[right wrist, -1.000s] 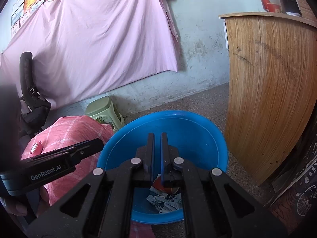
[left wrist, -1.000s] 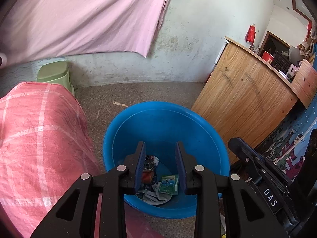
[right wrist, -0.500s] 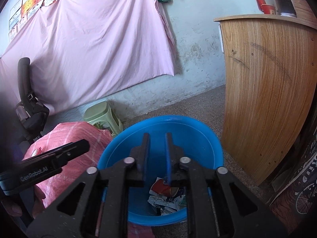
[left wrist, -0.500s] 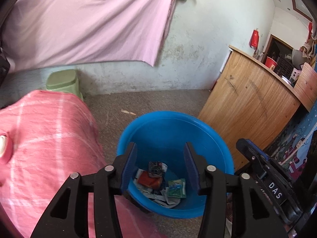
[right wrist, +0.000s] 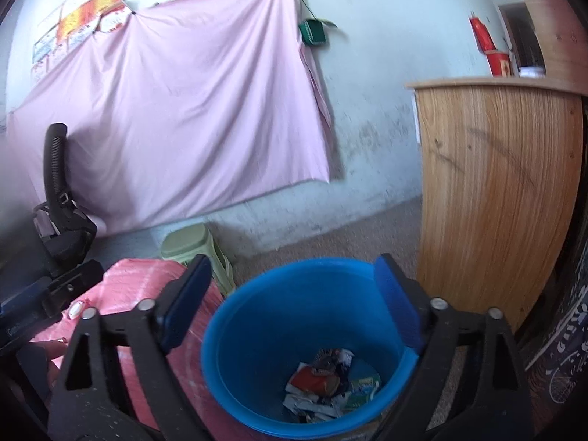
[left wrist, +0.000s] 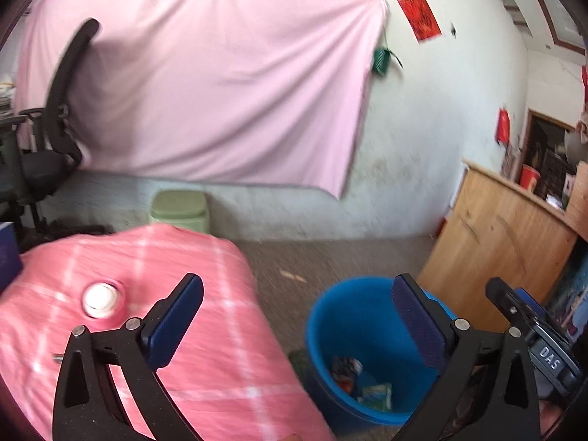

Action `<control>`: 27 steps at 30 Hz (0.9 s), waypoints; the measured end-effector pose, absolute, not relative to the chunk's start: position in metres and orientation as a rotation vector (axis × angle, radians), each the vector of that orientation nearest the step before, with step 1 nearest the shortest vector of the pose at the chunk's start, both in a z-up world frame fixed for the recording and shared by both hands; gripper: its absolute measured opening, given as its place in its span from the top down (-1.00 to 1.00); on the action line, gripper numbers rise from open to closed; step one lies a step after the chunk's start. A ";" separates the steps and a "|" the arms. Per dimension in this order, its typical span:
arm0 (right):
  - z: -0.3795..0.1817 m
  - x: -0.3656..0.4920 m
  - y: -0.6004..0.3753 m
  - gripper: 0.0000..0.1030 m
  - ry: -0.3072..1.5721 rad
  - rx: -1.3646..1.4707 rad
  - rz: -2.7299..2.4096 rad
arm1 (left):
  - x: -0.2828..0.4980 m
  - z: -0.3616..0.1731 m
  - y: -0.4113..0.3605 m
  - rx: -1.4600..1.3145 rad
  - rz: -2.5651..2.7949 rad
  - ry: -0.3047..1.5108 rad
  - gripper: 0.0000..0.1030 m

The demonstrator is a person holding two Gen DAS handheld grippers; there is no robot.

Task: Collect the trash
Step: 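Move both tools back over the table toward the tape roll and battery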

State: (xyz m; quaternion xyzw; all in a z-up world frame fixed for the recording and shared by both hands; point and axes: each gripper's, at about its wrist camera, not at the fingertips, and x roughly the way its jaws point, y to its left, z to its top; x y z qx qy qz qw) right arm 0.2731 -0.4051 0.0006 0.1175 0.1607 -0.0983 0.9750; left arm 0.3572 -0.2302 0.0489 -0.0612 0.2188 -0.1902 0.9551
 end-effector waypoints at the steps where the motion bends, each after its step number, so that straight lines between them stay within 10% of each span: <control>1: 0.003 0.272 -0.403 -1.00 0.311 0.235 -0.192 | 0.355 0.051 -0.223 -0.134 -0.376 0.429 -0.97; 27: 0.047 0.271 -0.251 -1.00 0.078 0.086 0.098 | 0.293 0.070 -0.053 -0.096 -0.038 0.161 -0.97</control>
